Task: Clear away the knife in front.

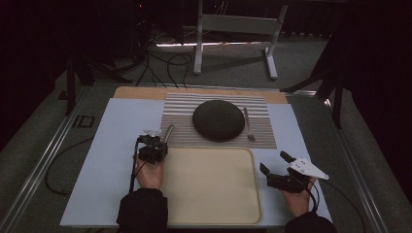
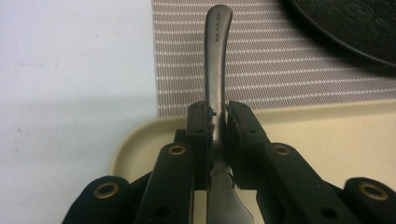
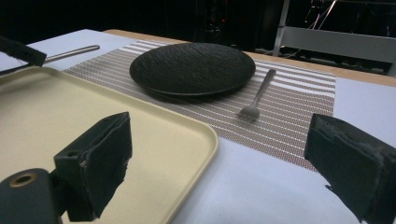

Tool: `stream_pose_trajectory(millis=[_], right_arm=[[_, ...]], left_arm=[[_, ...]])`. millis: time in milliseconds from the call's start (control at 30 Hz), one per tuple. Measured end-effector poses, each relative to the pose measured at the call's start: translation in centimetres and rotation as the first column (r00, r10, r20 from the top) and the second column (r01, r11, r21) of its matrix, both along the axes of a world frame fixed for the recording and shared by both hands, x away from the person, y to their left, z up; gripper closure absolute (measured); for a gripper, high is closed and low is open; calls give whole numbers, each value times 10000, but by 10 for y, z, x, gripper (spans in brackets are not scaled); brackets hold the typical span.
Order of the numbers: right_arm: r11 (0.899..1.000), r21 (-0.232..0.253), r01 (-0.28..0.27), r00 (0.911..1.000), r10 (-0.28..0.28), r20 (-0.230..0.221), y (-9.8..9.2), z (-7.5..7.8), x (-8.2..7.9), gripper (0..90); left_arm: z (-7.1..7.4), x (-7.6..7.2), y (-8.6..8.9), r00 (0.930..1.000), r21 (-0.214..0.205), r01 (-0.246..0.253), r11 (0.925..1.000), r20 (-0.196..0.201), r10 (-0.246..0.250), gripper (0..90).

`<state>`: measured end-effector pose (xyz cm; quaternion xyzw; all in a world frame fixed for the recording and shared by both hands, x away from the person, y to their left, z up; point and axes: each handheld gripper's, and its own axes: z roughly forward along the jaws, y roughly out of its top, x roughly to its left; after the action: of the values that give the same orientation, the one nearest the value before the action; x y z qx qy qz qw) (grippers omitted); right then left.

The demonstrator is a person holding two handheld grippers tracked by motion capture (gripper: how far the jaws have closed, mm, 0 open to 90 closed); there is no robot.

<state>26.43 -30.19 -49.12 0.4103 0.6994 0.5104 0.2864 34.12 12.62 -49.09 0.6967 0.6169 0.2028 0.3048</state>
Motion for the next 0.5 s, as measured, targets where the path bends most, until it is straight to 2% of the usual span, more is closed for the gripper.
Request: stream_pose_trajectory(millis=[267, 500], right_arm=[[10000, 8, 7, 10000, -7, -5, 0, 0, 0, 76], [10000, 15, 18, 10000, -18, -2, 0, 0, 0, 76]], left_arm=[[-2, -14, -1, 9999, -90, -95, 9999, 52, 95, 806], [-3, -25, -3, 9999, 54, -22, 10000, 116, 22, 805]])
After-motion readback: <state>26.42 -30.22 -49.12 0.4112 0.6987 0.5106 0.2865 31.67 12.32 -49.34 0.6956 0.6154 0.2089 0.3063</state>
